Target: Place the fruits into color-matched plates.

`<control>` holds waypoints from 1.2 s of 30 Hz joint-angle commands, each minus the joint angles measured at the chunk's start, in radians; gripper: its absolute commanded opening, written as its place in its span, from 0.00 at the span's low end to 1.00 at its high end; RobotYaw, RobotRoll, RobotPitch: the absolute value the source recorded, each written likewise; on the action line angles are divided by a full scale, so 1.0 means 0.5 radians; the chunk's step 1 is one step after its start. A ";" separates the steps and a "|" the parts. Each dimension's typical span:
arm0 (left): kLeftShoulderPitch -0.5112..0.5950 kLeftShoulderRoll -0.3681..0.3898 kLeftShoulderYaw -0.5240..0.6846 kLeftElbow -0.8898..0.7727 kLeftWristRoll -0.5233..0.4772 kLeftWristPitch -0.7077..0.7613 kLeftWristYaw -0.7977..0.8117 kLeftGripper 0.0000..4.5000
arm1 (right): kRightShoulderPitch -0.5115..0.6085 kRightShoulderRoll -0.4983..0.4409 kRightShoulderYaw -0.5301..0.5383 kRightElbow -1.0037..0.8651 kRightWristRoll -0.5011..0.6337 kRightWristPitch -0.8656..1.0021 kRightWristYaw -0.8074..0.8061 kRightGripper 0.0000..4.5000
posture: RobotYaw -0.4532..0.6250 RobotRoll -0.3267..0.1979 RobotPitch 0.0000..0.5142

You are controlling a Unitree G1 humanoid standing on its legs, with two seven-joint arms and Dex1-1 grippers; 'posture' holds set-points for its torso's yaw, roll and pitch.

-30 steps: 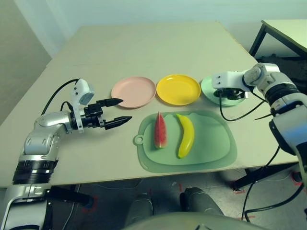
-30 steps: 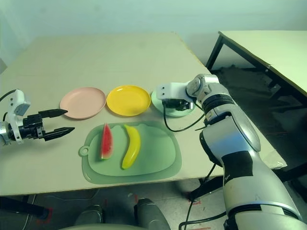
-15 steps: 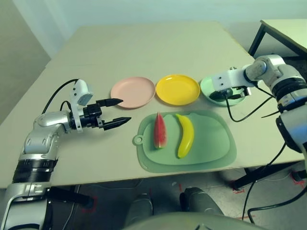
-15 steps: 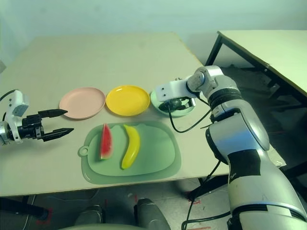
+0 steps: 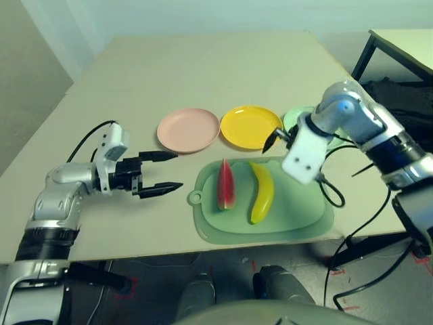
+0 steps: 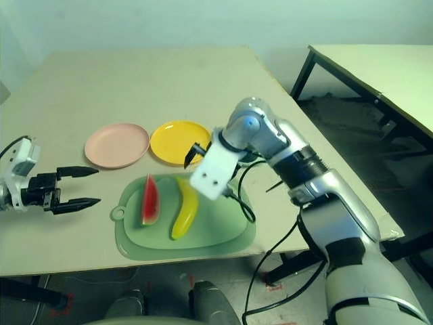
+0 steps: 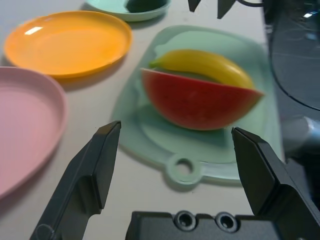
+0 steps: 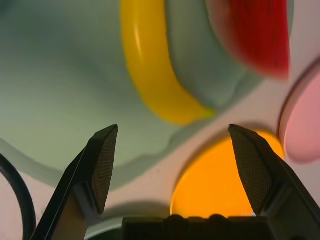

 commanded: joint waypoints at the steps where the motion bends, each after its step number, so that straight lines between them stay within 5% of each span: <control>1: 0.039 0.037 -0.024 -0.057 -0.002 -0.007 -0.070 1.00 | 0.036 -0.009 0.076 -0.112 0.030 0.048 0.016 0.99 | 0.36 0.62 0.07; 27: 0.100 -0.002 0.016 -0.191 -0.062 0.012 0.044 1.00 | 0.078 0.350 0.210 0.306 -0.372 -0.100 -0.076 0.99 | 0.38 0.62 0.09; 34: 0.098 -0.004 0.024 -0.195 -0.077 -0.001 0.075 1.00 | 0.140 0.271 0.221 0.276 -0.367 -0.086 -0.009 0.99 | 0.39 0.62 0.09; 36: 0.103 -0.004 0.026 -0.202 -0.081 -0.003 0.081 1.00 | 0.154 0.243 0.219 0.266 -0.368 -0.076 0.006 0.84 | 0.38 0.62 0.10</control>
